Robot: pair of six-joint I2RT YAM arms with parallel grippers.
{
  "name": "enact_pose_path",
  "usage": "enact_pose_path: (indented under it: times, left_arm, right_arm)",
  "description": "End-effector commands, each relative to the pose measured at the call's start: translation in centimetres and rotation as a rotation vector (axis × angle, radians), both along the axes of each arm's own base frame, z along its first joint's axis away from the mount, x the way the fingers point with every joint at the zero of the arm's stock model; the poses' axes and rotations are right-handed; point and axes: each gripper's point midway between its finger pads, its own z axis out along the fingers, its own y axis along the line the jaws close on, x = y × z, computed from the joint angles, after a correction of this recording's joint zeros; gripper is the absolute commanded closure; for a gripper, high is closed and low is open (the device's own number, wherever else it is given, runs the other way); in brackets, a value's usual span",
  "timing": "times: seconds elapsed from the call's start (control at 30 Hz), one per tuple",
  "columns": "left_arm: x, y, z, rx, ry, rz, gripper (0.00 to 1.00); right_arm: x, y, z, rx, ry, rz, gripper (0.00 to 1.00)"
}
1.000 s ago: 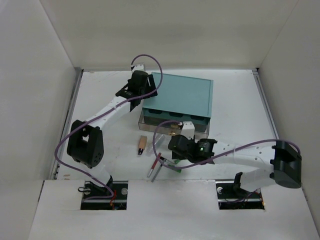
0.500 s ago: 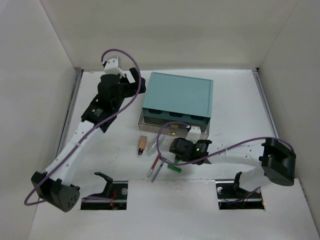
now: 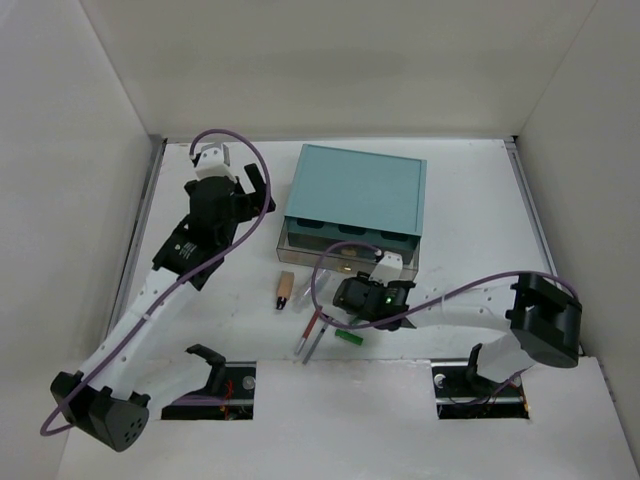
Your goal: Organize the makeup
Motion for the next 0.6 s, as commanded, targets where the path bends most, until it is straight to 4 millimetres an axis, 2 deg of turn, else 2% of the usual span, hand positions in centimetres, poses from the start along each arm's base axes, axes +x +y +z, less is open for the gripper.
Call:
enact_pose_path:
  times: [0.0,0.17,0.37,0.47,0.57]
  left_arm:
    - [-0.3,1.1,1.9,-0.026,-0.059,0.046,0.00]
    - [-0.1,1.0,1.9,-0.031,-0.059,0.049,0.00]
    - [0.1,1.3,2.2,-0.038,-0.072,0.057,0.00]
    - [0.4,1.8,2.9,-0.046,-0.089,0.074,0.00]
    - [0.5,2.3,4.5,-0.069,-0.136,0.087,0.00]
  right_arm:
    - [-3.0,-0.9,-1.2,0.008,0.130,-0.062,0.44]
    - [-3.2,-1.5,1.0,-0.035,0.087,-0.072,0.40]
    - [-2.6,-1.7,4.4,-0.058,0.021,-0.079,0.40]
    - [-3.4,-1.2,4.6,-0.037,0.022,-0.081,0.40]
    - [-4.0,-0.5,3.9,-0.021,0.024,-0.103,0.40]
